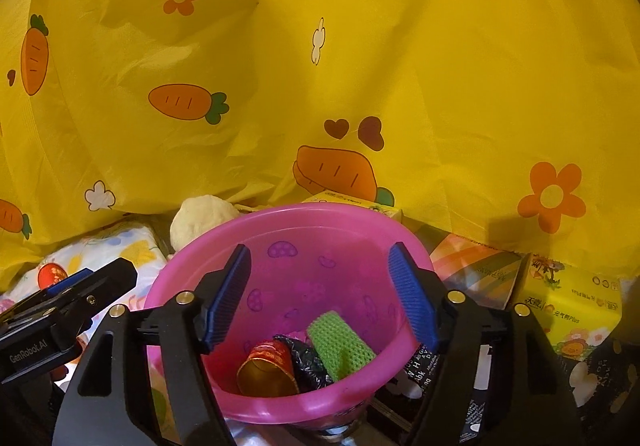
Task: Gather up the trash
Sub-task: 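Open both tools to drop the mesh and cup into the bucket, then move both open tools from the bucket back over the table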
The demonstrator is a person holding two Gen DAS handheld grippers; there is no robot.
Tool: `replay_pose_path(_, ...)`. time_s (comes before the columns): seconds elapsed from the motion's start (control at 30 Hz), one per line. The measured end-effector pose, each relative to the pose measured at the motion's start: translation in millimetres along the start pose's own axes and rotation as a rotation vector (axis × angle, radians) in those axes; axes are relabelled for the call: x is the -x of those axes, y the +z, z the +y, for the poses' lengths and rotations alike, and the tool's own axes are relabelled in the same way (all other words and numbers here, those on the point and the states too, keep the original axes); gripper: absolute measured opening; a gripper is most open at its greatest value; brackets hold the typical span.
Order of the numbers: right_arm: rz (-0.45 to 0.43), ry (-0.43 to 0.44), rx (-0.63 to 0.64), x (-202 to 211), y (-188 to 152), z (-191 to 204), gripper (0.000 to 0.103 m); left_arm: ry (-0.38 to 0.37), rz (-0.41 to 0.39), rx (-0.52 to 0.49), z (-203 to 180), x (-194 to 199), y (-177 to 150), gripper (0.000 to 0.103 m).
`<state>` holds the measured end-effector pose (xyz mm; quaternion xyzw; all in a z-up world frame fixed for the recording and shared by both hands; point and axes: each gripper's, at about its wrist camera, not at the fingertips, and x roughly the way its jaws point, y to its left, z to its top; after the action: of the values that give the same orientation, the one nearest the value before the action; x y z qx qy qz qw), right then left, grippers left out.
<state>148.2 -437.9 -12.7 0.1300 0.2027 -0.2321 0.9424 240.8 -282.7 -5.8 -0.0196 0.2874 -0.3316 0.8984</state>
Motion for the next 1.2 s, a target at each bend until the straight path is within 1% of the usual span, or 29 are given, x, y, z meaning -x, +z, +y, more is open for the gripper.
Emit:
replay_pose_path(0.07, -0.005, 0.003, 0.001, 4.2, -1.5, 2.5, 0.081, 0.023, -0.004, -0.011, -0.4, 6.7, -2.7, 0.090)
replay_pose_path(0.17, -0.004, 0.003, 0.007, 11.0, -3.7, 6.4, 0.086, 0.061, -0.007, -0.018, 0.7, 16.8, -7.1, 0.090)
replay_pose_path(0.4, -0.004, 0.009, 0.020, 30.3, -10.4, 14.9, 0.093, 0.112, -0.030, -0.022, 7.3, 48.4, -19.1, 0.090)
replay_pose_path(0.57, -0.013, 0.009, 0.046, 48.9, -19.0, 27.6, 0.094, 0.169, -0.053, -0.022, 15.3, 74.3, -30.1, 0.090)
replay_pose_path(0.77, -0.039, 0.021, 0.065, 74.2, -33.1, 43.7, 0.094, 0.214, -0.066, -0.014, 27.7, 101.4, -44.7, 0.090)
replay_pose_path(0.87, -0.042, 0.042, 0.069, 84.0, -39.2, 52.2, 0.094, 0.235, -0.068, -0.005, 35.0, 113.6, -53.1, 0.090)
replay_pose_path(1.03, -0.052, 0.084, 0.083, 99.3, -49.8, 69.7, 0.094, 0.299, -0.075, -0.001, 48.7, 132.7, -67.2, 0.090)
replay_pose_path(1.2, -0.044, 0.131, 0.105, 108.6, -60.8, 89.8, 0.094, 0.360, -0.080, 0.030, 65.4, 153.2, -79.9, 0.090)
